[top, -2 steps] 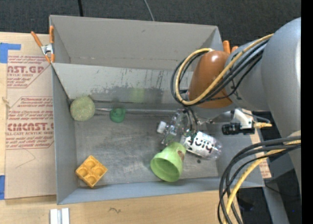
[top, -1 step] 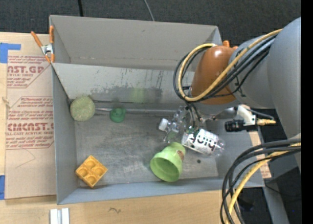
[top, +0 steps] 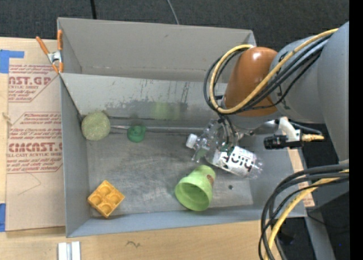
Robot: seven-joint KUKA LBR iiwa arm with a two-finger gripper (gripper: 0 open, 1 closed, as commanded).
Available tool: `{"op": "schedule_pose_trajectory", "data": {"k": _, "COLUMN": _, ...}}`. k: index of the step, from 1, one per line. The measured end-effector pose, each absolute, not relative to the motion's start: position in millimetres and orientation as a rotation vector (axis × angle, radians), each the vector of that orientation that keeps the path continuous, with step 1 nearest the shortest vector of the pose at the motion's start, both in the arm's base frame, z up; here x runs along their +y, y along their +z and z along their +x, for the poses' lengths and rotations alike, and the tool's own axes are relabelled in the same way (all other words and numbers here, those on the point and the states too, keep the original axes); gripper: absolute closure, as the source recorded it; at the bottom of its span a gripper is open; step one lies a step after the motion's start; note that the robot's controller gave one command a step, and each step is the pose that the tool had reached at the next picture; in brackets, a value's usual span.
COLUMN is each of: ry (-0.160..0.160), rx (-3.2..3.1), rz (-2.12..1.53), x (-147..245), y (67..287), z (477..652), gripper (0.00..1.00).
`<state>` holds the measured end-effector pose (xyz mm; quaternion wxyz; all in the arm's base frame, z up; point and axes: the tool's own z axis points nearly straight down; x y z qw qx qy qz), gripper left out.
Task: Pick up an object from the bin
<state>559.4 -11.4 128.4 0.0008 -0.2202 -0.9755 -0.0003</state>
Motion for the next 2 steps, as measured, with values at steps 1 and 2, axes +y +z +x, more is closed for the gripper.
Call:
{"op": "schedule_pose_trajectory", "data": {"k": 1, "ry": -0.001, "rx": -3.065, "rz": -0.691, "x": -11.3, "y": 142.1, "z": 559.4, "gripper": 1.00}}
{"op": "schedule_pose_trajectory", "data": {"k": 2, "ry": -0.002, "rx": -3.067, "rz": -0.691, "x": -11.2, "y": 151.9, "z": 560.0, "gripper": 1.00}}
